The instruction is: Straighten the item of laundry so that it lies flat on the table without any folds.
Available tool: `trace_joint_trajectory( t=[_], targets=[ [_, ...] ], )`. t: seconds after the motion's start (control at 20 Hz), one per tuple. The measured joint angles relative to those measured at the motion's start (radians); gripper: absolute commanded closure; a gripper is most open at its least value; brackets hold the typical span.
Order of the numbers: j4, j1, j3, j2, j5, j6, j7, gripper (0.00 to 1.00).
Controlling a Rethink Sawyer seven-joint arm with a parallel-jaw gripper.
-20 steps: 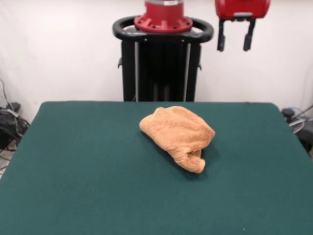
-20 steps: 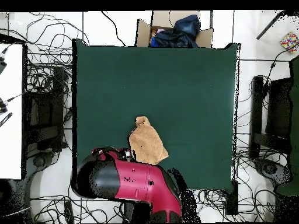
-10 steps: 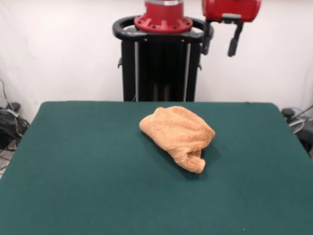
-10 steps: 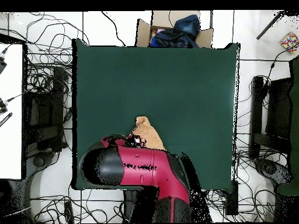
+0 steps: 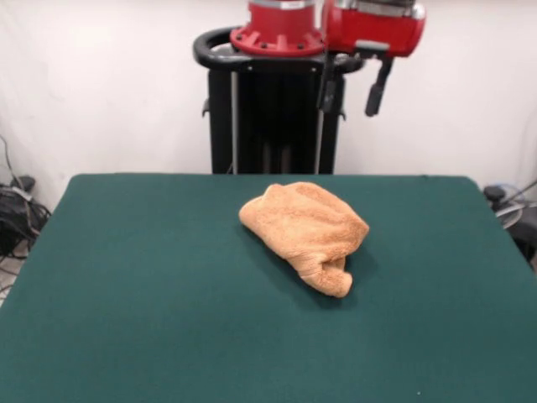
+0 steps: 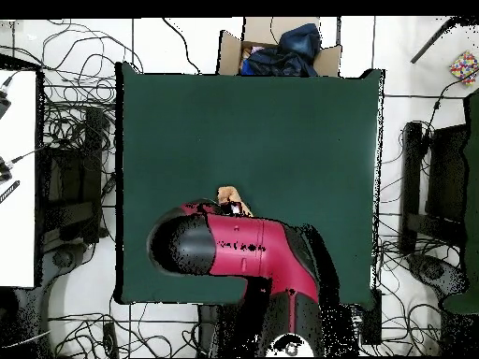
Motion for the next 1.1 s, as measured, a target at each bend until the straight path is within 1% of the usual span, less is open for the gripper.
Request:
trace_joint_trajectory(
  t=[0.6, 0.85, 1.1],
  targets=[
    [-0.009, -0.055, 0.000, 0.120, 0.000, 0.015, 0.000, 0.00],
    [-0.009, -0.057, 0.000, 0.162, 0.000, 0.077, 0.000, 0.00],
    [-0.009, -0.057, 0.000, 0.185, 0.000, 0.145, 0.000, 0.00]
  ],
)
